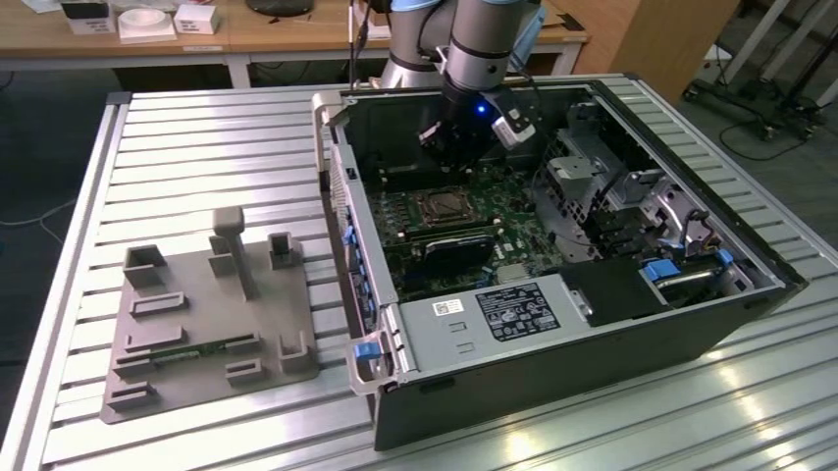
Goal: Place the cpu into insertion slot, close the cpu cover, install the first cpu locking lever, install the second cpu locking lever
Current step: 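Install the second cpu locking lever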
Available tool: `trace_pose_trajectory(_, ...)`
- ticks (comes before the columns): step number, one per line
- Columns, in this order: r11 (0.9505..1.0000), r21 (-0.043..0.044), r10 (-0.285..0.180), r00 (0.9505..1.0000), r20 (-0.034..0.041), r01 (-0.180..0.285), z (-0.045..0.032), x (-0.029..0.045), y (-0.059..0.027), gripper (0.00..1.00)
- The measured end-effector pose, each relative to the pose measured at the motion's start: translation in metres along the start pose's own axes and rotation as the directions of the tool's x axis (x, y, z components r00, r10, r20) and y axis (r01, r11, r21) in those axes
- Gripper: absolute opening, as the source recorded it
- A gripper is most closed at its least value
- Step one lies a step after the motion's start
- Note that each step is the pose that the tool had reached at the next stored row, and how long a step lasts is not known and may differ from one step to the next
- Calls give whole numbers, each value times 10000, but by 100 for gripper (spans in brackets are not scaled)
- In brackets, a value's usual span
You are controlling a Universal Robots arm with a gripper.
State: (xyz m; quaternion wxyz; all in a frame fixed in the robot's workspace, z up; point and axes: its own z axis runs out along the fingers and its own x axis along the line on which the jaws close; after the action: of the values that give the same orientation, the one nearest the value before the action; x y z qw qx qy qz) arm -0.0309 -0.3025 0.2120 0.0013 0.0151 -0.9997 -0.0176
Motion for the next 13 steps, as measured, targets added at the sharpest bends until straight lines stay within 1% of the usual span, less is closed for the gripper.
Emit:
trace_pose_trajectory(7, 10000, 5, -1, 10000, -2, 1, -2, -1, -3, 10)
trace_pose_trajectory(11, 10000, 13, -1, 10000, -1, 1, -3, 0, -38, 10)
trace_pose_trajectory(13, 10000, 19, 0, 10000, -1, 0, -3, 1, -70, 10)
